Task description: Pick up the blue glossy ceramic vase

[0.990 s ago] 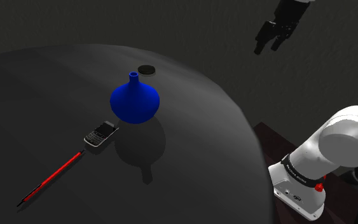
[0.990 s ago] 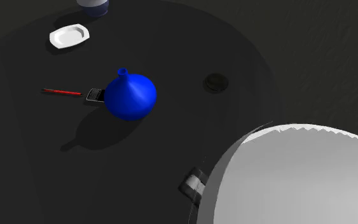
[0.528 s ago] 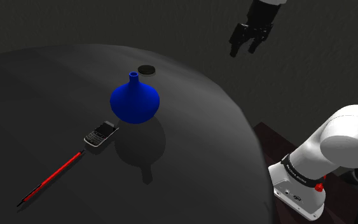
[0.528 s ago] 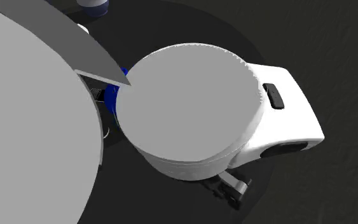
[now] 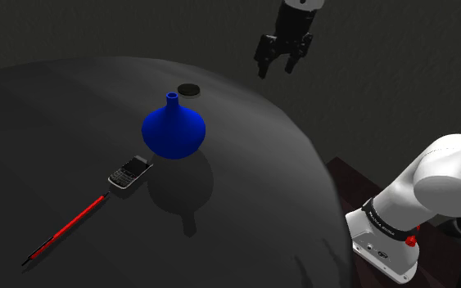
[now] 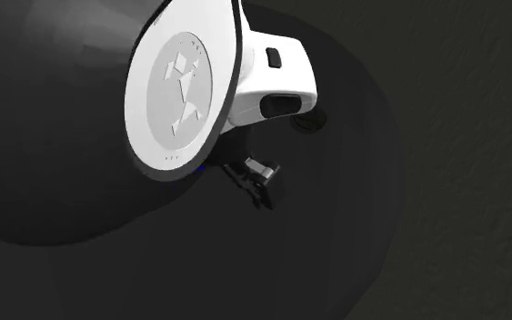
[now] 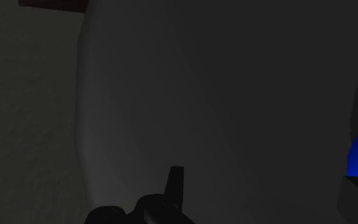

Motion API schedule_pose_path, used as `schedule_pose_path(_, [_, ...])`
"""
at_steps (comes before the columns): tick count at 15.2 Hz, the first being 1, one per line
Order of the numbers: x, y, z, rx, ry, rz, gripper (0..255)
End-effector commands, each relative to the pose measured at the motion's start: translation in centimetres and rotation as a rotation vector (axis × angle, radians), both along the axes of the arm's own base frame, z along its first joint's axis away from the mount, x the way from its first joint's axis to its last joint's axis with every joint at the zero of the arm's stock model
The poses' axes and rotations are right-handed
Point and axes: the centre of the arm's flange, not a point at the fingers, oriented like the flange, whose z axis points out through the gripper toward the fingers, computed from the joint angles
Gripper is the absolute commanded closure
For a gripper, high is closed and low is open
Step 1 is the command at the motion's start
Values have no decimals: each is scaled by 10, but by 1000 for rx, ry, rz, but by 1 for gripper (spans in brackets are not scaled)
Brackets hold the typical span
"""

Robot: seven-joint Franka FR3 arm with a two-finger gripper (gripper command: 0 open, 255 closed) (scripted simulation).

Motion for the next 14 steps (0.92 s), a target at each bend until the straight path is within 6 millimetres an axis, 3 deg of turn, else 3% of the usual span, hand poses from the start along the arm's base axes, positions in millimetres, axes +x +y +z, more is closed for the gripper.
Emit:
schedule_pose_path(1, [12,22,-5,4,1,2,0])
schedule_pose_path(14, [88,171,-29,23,3,18,0])
